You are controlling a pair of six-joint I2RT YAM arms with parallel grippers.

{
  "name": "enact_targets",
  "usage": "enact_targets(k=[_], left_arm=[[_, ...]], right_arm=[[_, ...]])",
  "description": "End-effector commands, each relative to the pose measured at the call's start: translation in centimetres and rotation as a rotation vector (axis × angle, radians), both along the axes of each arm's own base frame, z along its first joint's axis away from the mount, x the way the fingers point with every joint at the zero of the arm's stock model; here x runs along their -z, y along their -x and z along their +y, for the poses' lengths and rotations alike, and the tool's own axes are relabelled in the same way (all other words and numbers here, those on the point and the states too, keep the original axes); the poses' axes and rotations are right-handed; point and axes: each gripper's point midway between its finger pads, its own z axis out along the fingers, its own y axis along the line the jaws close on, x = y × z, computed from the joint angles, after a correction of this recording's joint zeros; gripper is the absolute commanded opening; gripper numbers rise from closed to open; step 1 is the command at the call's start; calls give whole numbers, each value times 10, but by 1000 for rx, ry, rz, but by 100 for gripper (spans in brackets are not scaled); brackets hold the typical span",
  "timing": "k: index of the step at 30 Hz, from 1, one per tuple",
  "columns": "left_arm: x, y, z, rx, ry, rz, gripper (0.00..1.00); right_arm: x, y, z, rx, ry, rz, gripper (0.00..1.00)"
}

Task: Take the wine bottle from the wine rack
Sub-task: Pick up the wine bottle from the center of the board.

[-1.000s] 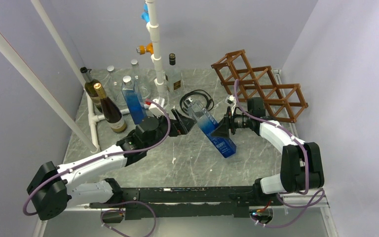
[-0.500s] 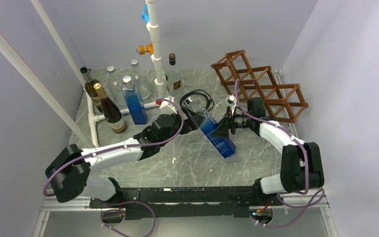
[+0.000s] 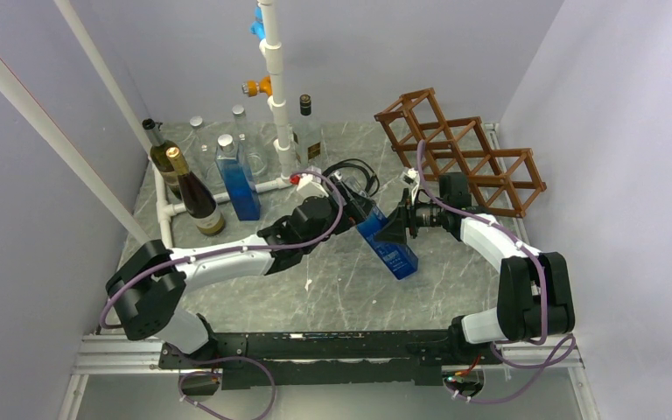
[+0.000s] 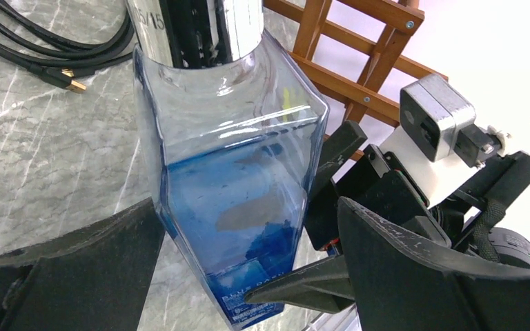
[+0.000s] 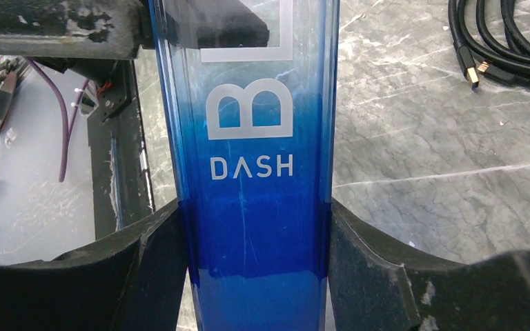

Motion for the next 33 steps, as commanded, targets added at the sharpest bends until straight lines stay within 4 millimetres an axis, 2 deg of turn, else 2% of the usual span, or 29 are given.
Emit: enact_targets(k=[1,4,14,20,22,24,25,26,28,31,33], left_arm=[[-16,-10,-4,-47,29,-2,95],[-12,-11,-5,-50,18,8,91],[-3,-16,-8,-68,-20,39,91],[0,-19,-7,-85,-39,42,80],[-1,-20,-7,-84,-44,28,71],[-1,-20,-6,-80,-53,8,58],[-3,-21,-5,-77,-61,-11,45],[-3,-21,-3,-70,-77,-32,27],[-8,-19,-2,-53,-89,-79,11],[-20,-15,2,-17,-93,-180,0],[-35,-9,4,20,-78,-286,0]], right_arm=[[-39,5,7,-87,-102,-130,0],[-40,6,7,-93,-101,-142,0],[-40,9,8,-102,-91,-179,0],[-40,12,9,-116,-85,-197,0],[-40,14,10,-128,-86,-204,0],[-41,16,10,-141,-89,-214,0],[-41,18,11,-151,-92,-220,1],[-41,19,11,-161,-94,-224,5],[-43,23,11,-182,-98,-237,13],[-43,28,12,-205,-103,-251,32],[-45,33,13,-229,-110,-262,45]])
